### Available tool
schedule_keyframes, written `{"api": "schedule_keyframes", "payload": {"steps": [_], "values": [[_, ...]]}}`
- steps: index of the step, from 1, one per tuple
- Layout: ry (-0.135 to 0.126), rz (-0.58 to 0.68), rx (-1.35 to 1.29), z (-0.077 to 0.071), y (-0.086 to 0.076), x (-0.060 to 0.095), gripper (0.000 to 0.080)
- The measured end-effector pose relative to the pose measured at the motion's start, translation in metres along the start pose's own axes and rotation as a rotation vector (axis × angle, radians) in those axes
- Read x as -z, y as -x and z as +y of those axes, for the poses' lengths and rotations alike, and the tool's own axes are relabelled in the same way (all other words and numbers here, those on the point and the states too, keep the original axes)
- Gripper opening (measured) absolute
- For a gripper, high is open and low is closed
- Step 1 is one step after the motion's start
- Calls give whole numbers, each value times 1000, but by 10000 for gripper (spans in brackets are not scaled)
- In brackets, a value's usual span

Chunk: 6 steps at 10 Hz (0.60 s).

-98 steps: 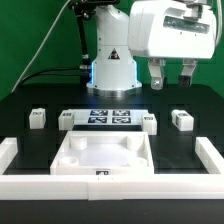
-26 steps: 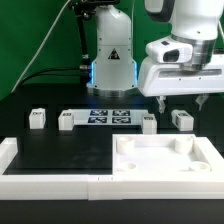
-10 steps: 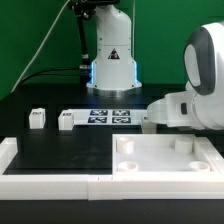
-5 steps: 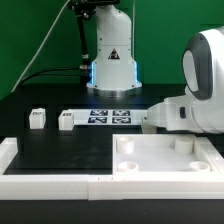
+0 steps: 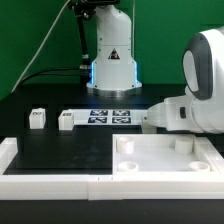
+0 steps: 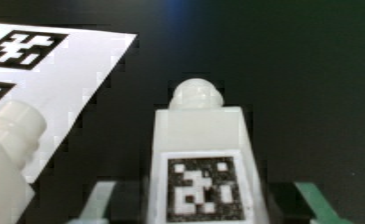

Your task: Assemble one leg

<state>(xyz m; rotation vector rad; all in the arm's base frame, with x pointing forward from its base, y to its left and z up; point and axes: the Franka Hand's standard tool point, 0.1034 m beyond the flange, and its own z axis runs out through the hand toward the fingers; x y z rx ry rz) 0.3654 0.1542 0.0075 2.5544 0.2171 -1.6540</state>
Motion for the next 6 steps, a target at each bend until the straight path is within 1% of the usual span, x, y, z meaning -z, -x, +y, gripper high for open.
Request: {"api": "schedule_keyframes", "payload": {"steps": [1, 2, 3, 4, 5, 6], "values": [[0, 0, 0, 0, 0, 0, 289], [7, -3, 9, 1, 2, 2, 289], [26, -3, 13, 3, 15, 13, 289], [43, 2, 16, 2, 38, 29, 290], [51, 11, 15, 2, 50, 39, 290], [50, 21, 15, 5, 62, 50, 290]]}}
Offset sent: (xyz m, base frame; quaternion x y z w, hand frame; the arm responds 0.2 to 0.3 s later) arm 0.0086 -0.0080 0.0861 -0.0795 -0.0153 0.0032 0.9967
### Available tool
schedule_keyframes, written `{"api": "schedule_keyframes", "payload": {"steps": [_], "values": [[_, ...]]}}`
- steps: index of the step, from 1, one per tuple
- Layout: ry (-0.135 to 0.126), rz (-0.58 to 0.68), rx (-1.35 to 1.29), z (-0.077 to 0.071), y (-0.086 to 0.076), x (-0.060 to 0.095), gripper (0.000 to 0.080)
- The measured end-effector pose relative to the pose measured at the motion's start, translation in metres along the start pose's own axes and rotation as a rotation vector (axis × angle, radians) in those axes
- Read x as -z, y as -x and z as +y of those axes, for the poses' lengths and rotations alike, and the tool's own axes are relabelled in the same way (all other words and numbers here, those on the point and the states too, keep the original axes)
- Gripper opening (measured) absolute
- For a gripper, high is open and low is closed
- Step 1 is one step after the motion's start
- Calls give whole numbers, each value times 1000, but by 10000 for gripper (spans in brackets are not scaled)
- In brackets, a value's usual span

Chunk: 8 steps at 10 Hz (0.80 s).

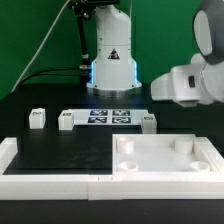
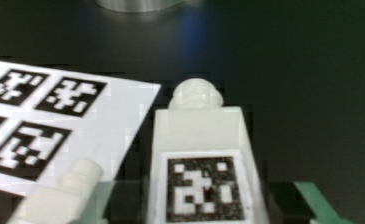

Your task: Assemble one leg

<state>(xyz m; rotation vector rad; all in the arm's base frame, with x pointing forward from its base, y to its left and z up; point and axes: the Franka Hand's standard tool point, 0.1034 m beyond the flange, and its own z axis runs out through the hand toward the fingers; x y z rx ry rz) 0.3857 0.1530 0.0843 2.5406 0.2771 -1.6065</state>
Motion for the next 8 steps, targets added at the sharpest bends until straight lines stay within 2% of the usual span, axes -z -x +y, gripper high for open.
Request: {"api": "schedule_keyframes", "payload": {"steps": [1, 3, 5, 7, 8], "values": [[-9, 35, -1, 6, 8, 13, 290], [-9, 52, -1, 5, 5, 12, 290], [-23, 279, -11, 3, -4, 26, 290], [-27, 444, -19, 4, -3, 25, 290], [-42, 576, -33, 10, -10, 28, 290]]}}
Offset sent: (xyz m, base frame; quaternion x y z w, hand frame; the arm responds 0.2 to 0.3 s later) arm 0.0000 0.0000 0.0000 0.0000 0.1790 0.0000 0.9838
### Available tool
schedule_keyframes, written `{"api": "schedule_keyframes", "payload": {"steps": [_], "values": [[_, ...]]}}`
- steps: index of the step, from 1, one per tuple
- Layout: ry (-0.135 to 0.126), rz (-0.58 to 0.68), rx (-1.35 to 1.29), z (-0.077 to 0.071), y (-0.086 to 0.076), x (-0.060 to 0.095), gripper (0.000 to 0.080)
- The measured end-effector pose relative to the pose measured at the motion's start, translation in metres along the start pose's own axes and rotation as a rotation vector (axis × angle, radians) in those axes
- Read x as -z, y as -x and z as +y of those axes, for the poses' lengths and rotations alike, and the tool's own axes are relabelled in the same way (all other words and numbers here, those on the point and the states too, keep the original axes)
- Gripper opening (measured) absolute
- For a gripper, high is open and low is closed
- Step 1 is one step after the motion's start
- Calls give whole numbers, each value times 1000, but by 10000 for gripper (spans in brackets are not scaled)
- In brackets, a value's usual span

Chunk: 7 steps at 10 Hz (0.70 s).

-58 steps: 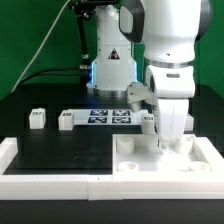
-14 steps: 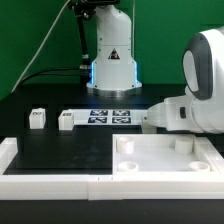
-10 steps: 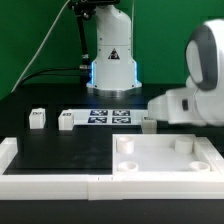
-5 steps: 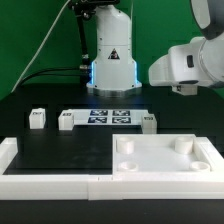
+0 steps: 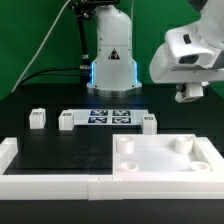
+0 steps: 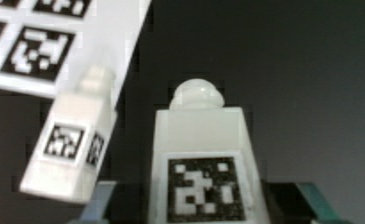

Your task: Assemble one leg

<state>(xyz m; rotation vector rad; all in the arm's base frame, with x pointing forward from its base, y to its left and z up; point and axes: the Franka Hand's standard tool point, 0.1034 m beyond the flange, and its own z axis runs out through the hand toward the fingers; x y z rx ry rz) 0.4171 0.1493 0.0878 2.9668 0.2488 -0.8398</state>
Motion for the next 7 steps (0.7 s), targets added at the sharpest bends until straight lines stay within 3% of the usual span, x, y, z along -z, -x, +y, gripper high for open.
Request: {"api": "schedule_keyframes", "payload": {"steps": [3, 5, 7], "values": [[-20, 246, -11, 15, -9, 22, 290], [-31, 433, -5, 12, -12, 21, 290], [-40, 578, 48, 17, -24, 38, 290]]}}
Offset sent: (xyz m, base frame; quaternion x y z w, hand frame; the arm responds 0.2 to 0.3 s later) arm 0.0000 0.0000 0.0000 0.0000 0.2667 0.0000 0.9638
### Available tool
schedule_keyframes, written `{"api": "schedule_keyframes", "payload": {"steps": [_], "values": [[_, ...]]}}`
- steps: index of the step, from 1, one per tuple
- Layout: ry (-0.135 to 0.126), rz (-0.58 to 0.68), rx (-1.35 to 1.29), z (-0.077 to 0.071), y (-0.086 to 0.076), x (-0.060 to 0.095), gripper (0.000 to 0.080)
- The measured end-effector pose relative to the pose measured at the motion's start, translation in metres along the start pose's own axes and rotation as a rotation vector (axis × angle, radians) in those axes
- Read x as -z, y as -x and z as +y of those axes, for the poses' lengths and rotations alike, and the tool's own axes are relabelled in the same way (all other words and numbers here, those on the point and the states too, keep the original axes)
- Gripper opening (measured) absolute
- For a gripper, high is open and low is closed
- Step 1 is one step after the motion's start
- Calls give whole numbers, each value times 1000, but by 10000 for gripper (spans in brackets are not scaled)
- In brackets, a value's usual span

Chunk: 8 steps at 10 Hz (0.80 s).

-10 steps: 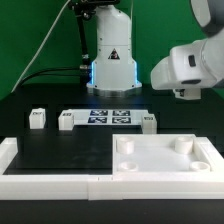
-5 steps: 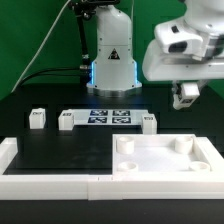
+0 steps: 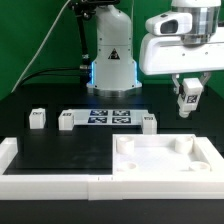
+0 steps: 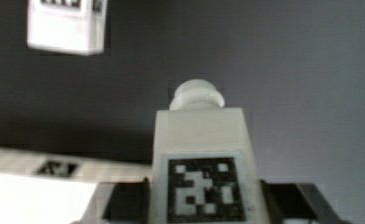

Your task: Assemble one leg

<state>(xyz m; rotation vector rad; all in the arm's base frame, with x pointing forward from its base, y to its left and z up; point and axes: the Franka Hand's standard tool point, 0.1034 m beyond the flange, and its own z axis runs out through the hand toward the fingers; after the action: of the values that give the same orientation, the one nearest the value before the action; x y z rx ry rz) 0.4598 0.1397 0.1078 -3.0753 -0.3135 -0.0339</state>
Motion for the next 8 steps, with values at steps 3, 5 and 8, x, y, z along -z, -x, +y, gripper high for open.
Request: {"api": "schedule_keyframes", "payload": {"steps": [3, 5, 8], "values": [[-40, -15, 17, 23, -55, 5, 290], [-62, -10, 19, 34, -88, 3, 290], [-53, 45, 19, 34, -87, 1, 291]]}}
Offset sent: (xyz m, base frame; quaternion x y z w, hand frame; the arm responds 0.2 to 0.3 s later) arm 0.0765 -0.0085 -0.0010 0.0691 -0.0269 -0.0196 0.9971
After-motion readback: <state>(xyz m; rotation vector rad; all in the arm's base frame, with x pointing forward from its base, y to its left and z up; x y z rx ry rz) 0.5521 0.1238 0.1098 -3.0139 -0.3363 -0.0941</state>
